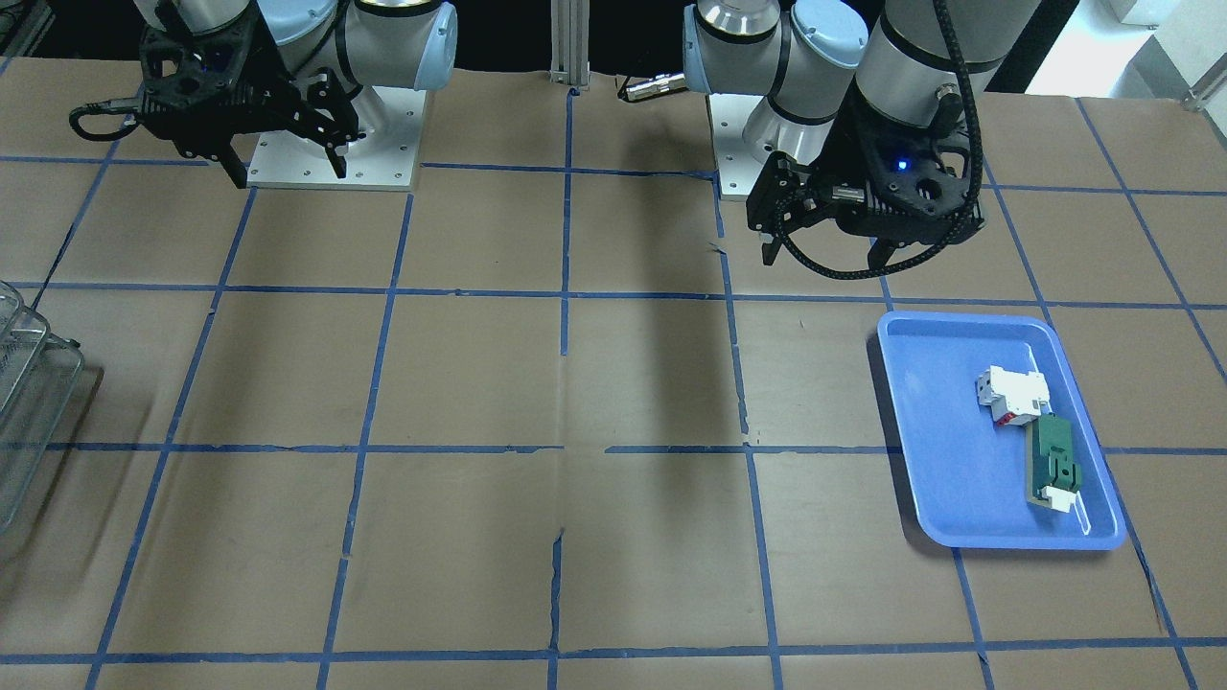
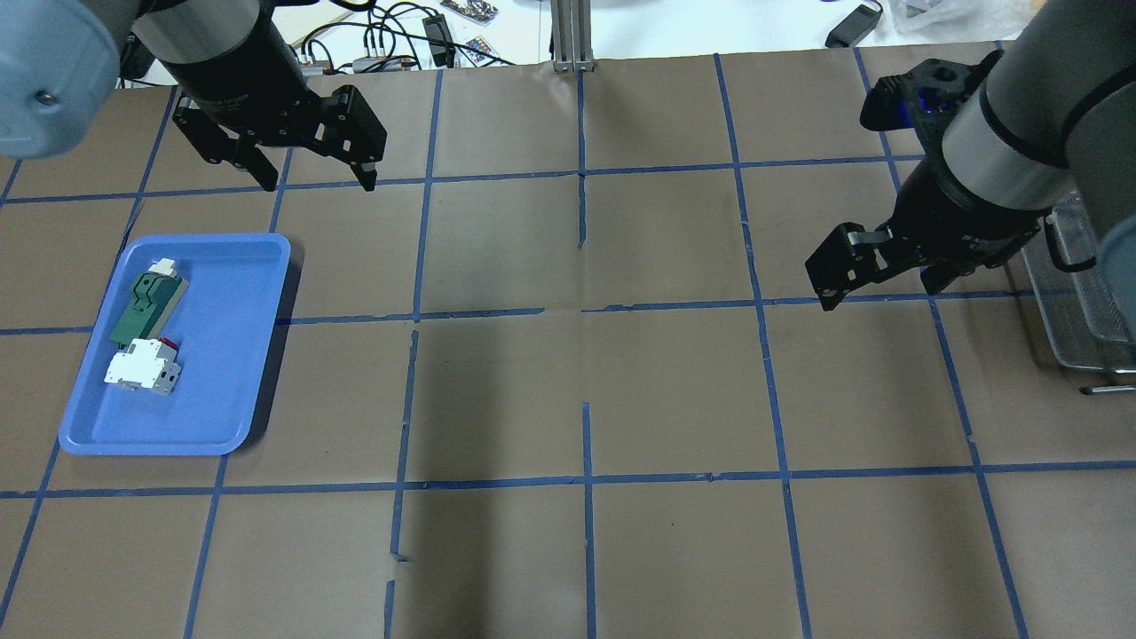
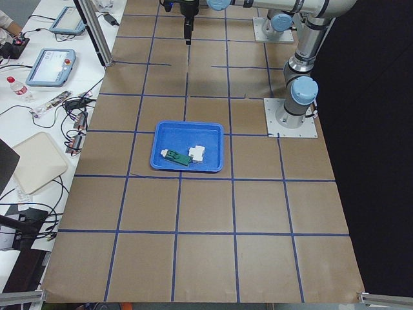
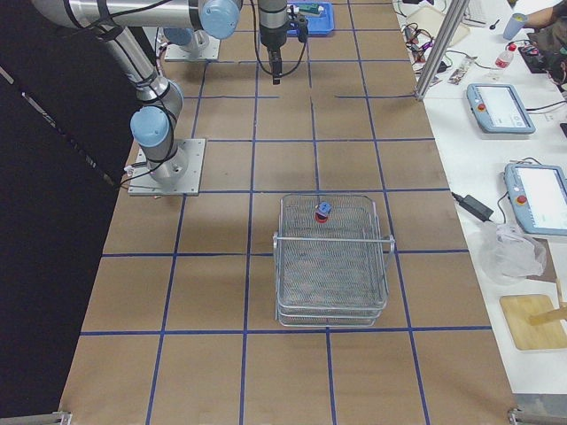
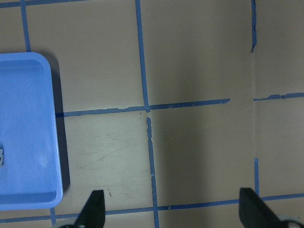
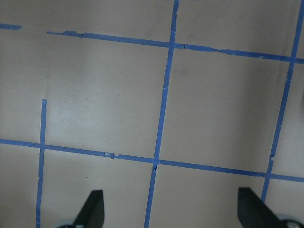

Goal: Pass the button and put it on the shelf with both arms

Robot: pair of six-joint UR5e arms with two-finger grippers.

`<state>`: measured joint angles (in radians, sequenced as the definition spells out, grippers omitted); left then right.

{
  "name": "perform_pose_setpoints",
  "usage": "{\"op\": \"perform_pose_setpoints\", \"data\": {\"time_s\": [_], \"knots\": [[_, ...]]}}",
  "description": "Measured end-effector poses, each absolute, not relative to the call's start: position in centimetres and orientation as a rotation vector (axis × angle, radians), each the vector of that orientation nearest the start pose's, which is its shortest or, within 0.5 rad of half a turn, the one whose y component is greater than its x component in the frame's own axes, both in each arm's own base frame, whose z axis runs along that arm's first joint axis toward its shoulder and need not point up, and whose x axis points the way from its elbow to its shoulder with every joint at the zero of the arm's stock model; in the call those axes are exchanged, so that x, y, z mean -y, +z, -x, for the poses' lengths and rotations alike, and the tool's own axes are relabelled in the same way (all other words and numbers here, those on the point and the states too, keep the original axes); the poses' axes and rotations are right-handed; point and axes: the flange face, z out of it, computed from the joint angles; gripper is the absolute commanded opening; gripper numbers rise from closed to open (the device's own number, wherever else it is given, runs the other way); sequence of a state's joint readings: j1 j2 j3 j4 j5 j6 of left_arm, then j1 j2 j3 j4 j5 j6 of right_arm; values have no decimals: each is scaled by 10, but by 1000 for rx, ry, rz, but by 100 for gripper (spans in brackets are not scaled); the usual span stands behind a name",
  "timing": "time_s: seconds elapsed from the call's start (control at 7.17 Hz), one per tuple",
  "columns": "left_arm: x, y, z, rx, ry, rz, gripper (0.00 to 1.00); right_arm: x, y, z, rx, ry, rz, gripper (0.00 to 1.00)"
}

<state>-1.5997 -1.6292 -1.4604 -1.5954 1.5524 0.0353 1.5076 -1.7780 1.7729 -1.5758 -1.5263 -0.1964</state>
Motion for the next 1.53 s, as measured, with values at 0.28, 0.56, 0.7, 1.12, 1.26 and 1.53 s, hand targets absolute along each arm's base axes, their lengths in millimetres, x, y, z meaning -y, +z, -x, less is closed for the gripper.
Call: {"op": "perform_pose_setpoints", "data": {"time_s": [0.28,0.56,0.7,1.12,1.26,1.53], "knots": [[515,511,149,-3158,-46,-99,100,440,490,-122,-3096,-17,217,100],[515,511,149,-3158,-46,-98,100,443,488,-134,-3127,-5,200,100],[514,511,148,-3158,-45,-97,100,446,487,-134,-3135,-3,201,100],[514,512,148,-3159,-48,-95,100,455,477,-130,-3141,26,171,100],[514,512,148,-3161,-48,-95,100,456,476,-129,-3142,27,165,100],[514,512,148,-3160,-49,-95,100,456,476,-128,-3139,24,158,100]]}}
